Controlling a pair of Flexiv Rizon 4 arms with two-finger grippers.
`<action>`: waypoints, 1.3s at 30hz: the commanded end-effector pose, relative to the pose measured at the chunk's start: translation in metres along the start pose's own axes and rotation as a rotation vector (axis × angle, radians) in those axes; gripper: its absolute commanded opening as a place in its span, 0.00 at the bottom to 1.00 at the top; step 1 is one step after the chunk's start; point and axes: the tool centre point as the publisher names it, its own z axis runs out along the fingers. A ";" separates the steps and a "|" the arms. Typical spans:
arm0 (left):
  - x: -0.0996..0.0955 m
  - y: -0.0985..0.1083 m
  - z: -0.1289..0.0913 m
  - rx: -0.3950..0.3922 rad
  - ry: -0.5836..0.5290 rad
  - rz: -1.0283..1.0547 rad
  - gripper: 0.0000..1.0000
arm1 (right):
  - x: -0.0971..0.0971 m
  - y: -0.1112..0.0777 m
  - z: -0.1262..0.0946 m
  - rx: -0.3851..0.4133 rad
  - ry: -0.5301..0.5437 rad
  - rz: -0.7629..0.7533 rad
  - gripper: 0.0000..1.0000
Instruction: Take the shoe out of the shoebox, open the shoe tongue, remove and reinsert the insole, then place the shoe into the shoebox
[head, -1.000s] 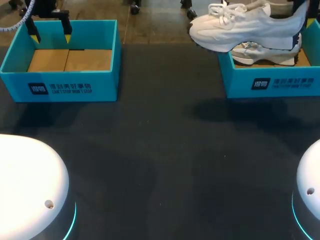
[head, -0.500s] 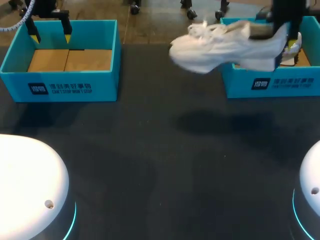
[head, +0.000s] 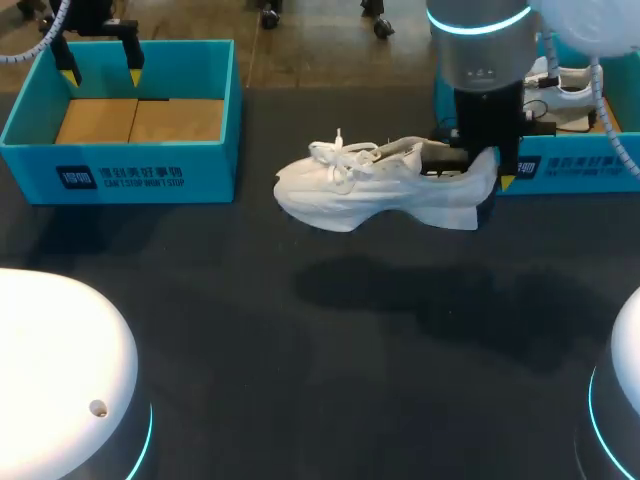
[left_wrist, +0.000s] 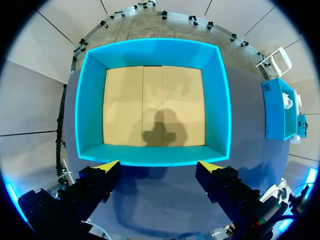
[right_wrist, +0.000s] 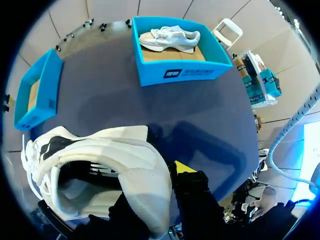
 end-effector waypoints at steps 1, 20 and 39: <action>0.000 0.000 0.000 0.000 -0.001 0.000 1.00 | 0.000 0.003 -0.002 0.005 0.000 -0.001 0.00; 0.000 0.000 0.000 0.000 -0.001 0.000 1.00 | 0.065 -0.100 0.054 -0.032 0.061 -0.023 0.00; 0.000 0.000 0.000 0.000 -0.001 0.000 1.00 | 0.107 -0.131 0.134 0.009 0.022 -0.031 0.00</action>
